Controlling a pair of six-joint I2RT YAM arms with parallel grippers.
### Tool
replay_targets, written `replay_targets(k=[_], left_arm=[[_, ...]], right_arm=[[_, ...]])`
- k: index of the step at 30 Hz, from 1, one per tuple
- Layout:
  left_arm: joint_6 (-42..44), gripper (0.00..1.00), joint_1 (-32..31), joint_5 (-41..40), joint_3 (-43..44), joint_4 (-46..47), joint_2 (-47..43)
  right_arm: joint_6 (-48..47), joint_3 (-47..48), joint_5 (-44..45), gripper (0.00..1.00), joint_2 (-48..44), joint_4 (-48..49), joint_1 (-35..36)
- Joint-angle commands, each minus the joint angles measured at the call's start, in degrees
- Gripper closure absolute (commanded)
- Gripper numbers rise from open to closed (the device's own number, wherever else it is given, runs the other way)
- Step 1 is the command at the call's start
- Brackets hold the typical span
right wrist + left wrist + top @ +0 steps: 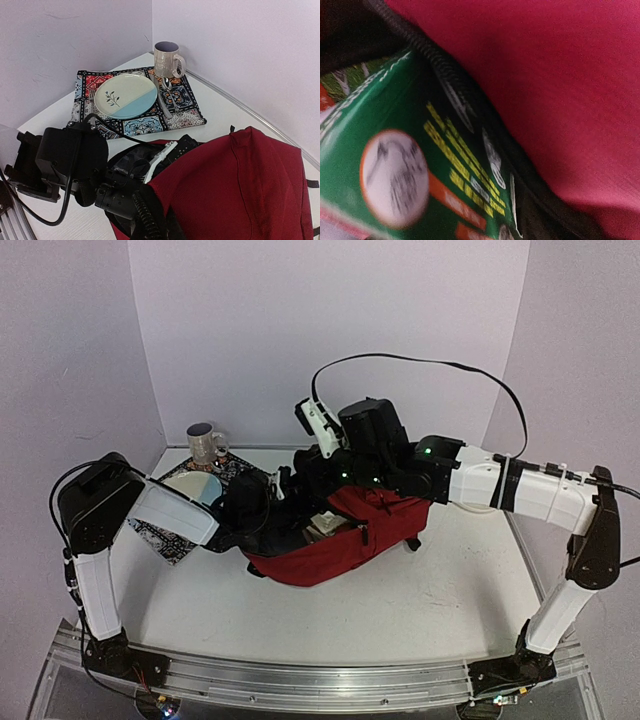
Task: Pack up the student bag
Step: Place the book in the largest pocket of the bag.
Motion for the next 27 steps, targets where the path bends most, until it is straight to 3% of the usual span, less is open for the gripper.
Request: replay_targets(k=[1,10,20,27], left_arm=[[6.20,0.30,-0.08,-5.52,-3.03,-0.88,-6.68],[8.01,0.09,0.07,-12.97,-8.97,-3.36,-14.75],[8.97,0.05,2.67,-16.08,-14.37,-4.17,-21.43],[19.76,0.05,2.80,-18.50,-22.25,-5.86,-31.09]], right_arm=[[1.34,0.26,-1.85,1.00,-1.22,5.93,0.93],[3.62,0.42,-6.50,0.97,0.60,4.67,1.23],[7.17,2.89,-9.94,0.89,5.45,0.35,2.60],[10.37,7.18,-9.85,0.87,7.73,-2.45,2.84]])
